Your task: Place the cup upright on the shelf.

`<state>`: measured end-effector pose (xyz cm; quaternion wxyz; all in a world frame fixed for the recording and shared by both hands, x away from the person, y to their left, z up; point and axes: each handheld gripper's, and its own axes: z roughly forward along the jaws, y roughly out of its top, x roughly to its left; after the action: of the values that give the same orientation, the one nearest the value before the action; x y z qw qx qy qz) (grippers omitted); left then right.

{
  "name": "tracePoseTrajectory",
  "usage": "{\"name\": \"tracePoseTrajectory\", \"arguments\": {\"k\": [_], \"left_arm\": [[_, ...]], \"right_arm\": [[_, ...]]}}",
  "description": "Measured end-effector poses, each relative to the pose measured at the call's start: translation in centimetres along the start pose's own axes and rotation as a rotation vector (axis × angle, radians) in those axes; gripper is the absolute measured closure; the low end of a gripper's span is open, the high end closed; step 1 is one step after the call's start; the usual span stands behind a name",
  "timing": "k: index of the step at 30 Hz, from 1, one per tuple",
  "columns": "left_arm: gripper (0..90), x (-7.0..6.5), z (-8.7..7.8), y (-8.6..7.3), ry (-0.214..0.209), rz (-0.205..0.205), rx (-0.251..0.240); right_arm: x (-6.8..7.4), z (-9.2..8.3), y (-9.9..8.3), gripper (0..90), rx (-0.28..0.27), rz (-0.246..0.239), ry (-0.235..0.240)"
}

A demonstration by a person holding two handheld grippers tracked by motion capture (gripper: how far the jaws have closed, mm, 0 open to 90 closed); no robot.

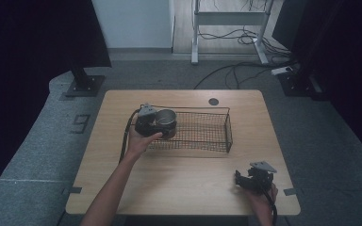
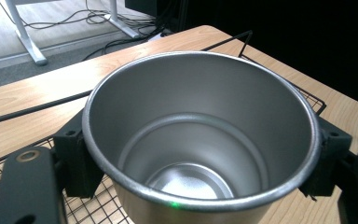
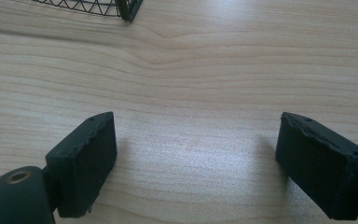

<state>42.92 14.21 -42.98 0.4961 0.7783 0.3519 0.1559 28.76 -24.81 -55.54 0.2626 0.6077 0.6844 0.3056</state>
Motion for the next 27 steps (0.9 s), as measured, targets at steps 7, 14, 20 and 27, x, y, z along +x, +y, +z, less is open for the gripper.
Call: {"name": "tracePoseTrajectory", "arguments": {"k": [7,14,20,27], "left_arm": [[18.9,0.2,0.7,0.6,0.002,0.008,0.015],[18.9,0.7,1.9,0.4,0.010,-0.004,0.031],[18.9,1.0,2.7,0.1,0.018,-0.012,0.042],[18.9,1.0,3.4,-0.2,0.030,-0.012,0.053]], "right_arm": [[0.0,0.0,0.0,12.4,-0.001,0.000,-0.001],[0.0,0.0,0.0,12.4,-0.001,0.000,-0.001],[0.0,0.0,0.0,12.4,-0.001,0.000,-0.001],[0.0,0.0,0.0,12.4,-0.001,0.000,-0.001]]}}
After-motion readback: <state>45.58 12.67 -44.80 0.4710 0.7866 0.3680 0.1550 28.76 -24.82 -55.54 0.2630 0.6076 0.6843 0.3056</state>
